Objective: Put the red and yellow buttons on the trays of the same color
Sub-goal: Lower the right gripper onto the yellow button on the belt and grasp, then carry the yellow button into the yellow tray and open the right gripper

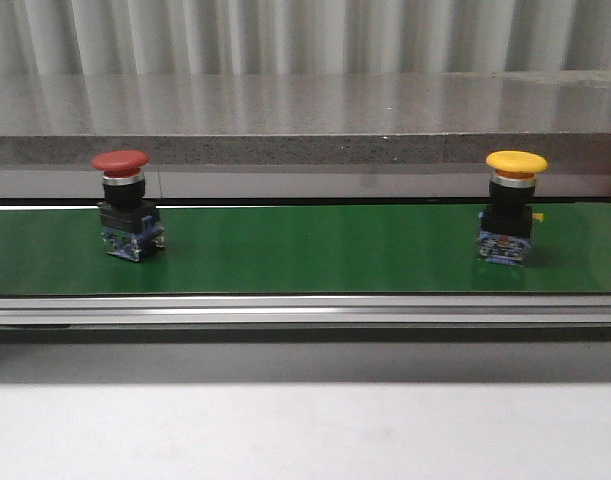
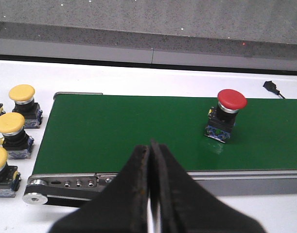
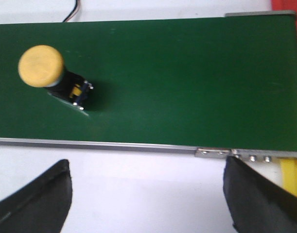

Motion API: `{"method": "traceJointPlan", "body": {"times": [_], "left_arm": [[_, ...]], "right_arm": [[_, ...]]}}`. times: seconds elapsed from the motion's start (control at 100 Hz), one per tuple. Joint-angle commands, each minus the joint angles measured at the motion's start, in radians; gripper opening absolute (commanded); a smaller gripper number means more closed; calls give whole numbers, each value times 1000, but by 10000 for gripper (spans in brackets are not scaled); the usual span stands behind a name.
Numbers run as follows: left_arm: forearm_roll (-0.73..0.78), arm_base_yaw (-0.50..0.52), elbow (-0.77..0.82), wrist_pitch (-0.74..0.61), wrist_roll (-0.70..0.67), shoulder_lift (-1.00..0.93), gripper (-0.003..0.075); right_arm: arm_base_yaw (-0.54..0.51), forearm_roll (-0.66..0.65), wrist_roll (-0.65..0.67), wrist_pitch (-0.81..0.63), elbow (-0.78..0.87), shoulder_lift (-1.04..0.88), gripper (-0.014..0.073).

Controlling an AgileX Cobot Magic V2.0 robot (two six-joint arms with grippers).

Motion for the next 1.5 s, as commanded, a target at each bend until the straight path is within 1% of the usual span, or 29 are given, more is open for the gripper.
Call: {"method": "traceJointPlan", "body": {"times": [0.0, 0.12, 0.29, 0.44, 0.68, 0.75, 0.79, 0.89, 0.94, 1.01, 1.06, 1.17, 1.29, 1.38, 1.49], "left_arm": [[-13, -10, -26, -75, 4, 8, -20], [-13, -10, -26, -75, 4, 8, -20], [-13, -10, -26, -75, 4, 8, -20], [-15, -10, -26, -75, 4, 8, -20], [-15, -10, -26, -75, 4, 8, -20], [-15, -10, -26, -75, 4, 8, -20], [-15, -10, -26, -75, 4, 8, -20], [-15, -10, -26, -75, 4, 8, -20], [-15, -10, -26, -75, 4, 8, -20], [-15, -10, -26, -75, 4, 8, -20], [-15, -10, -26, -75, 4, 8, -20], [-15, -10, -26, -75, 4, 8, -20], [-15, -10, -26, -75, 4, 8, -20], [-15, -10, -26, -75, 4, 8, -20], [-15, -10, -26, -75, 4, 8, -20]], "right_arm": [[3, 74, -80, -52, -62, 43, 626], [11, 104, -121, -42, -103, 125, 626], [68, 104, -147, -48, -147, 234, 626], [99, 104, -157, -107, -167, 315, 626], [101, 94, -163, -195, -213, 432, 622], [101, 89, -163, -204, -225, 463, 589], [101, 88, -163, -203, -231, 479, 549], [101, 88, -163, -198, -233, 501, 410], [100, 87, -163, -189, -234, 507, 325], [100, 87, -163, -173, -234, 508, 253], [100, 87, -163, -158, -238, 506, 239], [99, 80, -163, -95, -270, 505, 239], [68, 51, -142, -14, -326, 500, 238], [20, -3, -89, 19, -348, 482, 238], [-75, -77, -36, 49, -353, 448, 238]]}}
